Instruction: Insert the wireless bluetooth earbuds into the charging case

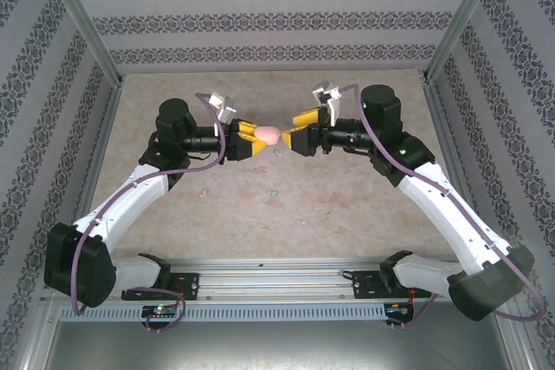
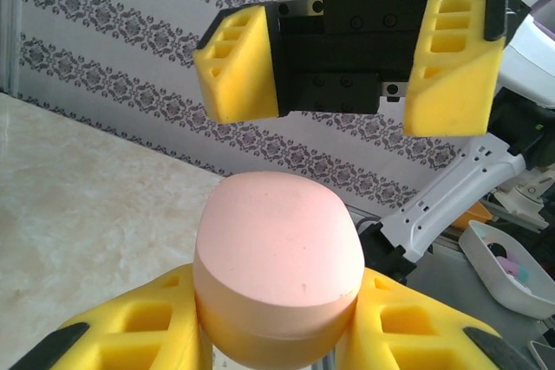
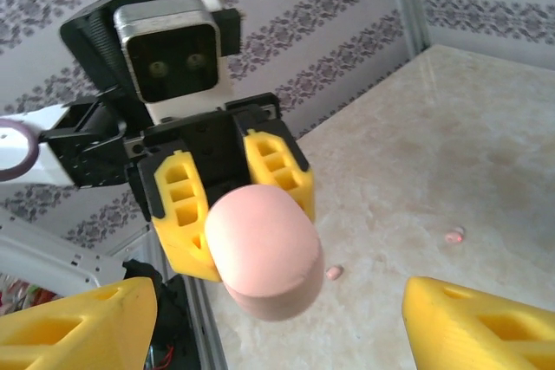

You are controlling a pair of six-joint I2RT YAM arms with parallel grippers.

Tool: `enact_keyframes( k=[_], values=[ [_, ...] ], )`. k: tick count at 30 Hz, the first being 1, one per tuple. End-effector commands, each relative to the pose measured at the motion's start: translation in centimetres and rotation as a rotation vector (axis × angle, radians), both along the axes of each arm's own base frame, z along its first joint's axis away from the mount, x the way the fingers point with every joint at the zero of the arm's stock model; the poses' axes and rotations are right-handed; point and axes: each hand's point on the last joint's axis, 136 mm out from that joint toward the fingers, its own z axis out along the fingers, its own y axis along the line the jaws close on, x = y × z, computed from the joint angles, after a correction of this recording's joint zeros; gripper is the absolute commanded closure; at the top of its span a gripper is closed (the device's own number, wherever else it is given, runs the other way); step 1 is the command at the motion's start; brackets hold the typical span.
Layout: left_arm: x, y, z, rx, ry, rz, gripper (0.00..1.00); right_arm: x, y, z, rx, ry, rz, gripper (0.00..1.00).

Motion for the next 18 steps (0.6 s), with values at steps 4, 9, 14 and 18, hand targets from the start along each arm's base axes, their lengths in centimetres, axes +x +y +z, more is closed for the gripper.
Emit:
enact_keyframes(
  k=[4, 9, 14, 18],
  values=[
    [-1.6, 0.2, 1.3, -0.015, -0.033, -0.046, 0.87, -1.9, 2.3, 0.6, -0.027, -0.069, 0.135, 0.23],
    [-1.9, 0.2, 1.6, -0.02, -0.035, -0.059, 0.87, -2.1, 3.1, 0.0, -0.05, -0.065, 0.154, 0.25],
    [-2.2, 0.3, 1.6, -0.024, -0.029, -0.07, 0.88, -1.8, 3.4, -0.6, -0.08, -0.07, 0.147, 0.3],
    [-2.5, 0.3, 1.8, -0.029, -0.029, -0.079, 0.88, -1.5, 3.6, -0.8, -0.095, -0.075, 0.142, 0.33]
  ],
)
